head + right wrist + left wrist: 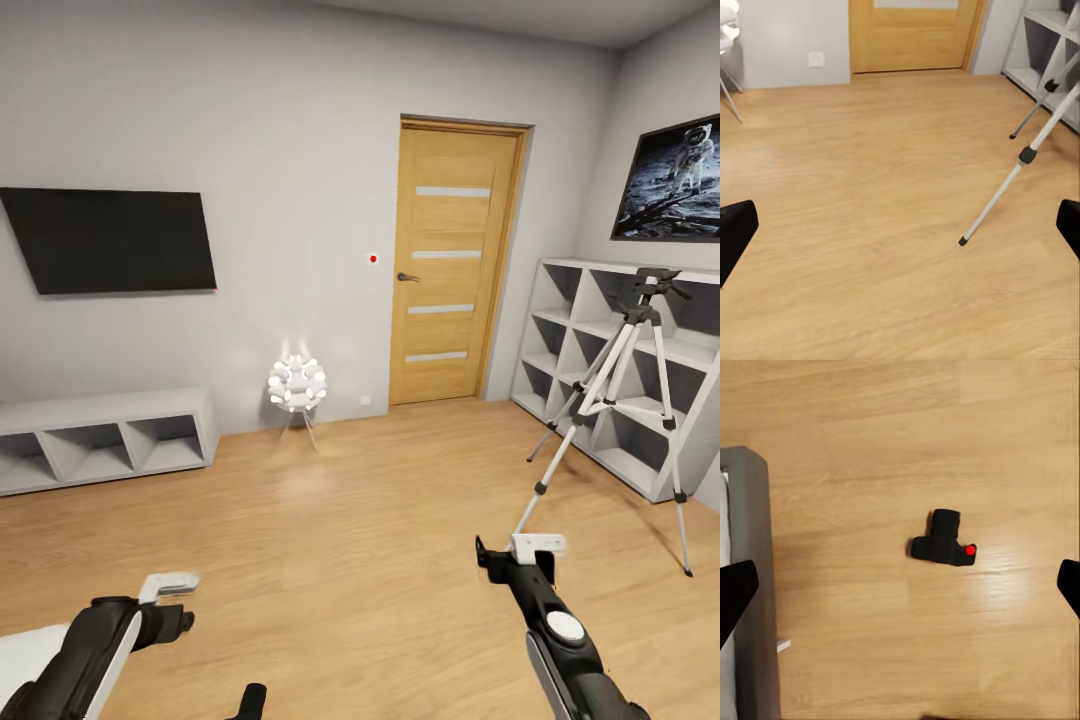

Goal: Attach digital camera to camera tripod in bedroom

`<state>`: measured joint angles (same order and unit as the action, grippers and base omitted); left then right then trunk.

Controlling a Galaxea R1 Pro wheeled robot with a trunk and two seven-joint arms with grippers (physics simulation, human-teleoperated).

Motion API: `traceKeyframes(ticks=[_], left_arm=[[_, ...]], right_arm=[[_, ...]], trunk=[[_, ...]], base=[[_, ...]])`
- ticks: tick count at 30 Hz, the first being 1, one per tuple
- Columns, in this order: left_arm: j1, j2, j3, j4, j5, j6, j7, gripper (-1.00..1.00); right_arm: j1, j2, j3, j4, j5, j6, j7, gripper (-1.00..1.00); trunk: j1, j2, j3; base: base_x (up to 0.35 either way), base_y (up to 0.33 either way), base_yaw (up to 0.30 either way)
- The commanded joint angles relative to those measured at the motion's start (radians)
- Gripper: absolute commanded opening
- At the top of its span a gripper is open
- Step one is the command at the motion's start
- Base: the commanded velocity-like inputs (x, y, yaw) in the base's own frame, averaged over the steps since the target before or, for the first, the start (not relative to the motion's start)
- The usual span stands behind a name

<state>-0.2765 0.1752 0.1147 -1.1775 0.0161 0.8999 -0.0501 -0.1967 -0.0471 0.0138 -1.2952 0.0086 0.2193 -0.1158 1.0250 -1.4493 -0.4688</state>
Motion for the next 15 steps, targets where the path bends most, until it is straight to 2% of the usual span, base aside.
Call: traceKeyframes(ticks=[1, 6, 11, 12, 15], left_arm=[[-0.004, 0.000, 0.001, -0.009, 0.001, 0.004, -0.014, 1.00], [-0.017, 0.001, 0.002, -0.081, 0.001, 0.004, -0.077, 1.00], [-0.021, 0.002, 0.020, -0.193, 0.002, 0.006, -0.162, 1.00], [-0.021, 0.001, 0.033, -0.227, 0.002, 0.006, -0.195, 1.00], [-0.022, 0.001, 0.055, -0.263, 0.001, 0.007, -0.243, 1.00]], right_arm=[[-0.031, 0.000, 0.001, 0.016, 0.001, 0.030, -0.008, 1.00], [-0.142, 0.000, 0.002, 0.081, 0.000, 0.116, -0.016, 1.00], [-0.182, 0.000, 0.012, 0.102, -0.001, 0.146, -0.017, 1.00], [-0.188, 0.000, 0.019, 0.106, -0.001, 0.151, -0.018, 1.00], [-0.196, 0.001, 0.031, 0.109, -0.001, 0.156, -0.018, 1.00]], trunk=[[0.000, -0.001, -0.001], [0.000, -0.001, -0.001], [0.000, -0.001, -0.001], [0.000, -0.001, -0.001], [0.000, -0.001, -0.001]], base=[[0.000, 0.000, 0.000], [0.000, 0.000, 0.000], [0.000, 0.000, 0.000], [0.000, 0.000, 0.000], [0.000, 0.000, 0.000]])
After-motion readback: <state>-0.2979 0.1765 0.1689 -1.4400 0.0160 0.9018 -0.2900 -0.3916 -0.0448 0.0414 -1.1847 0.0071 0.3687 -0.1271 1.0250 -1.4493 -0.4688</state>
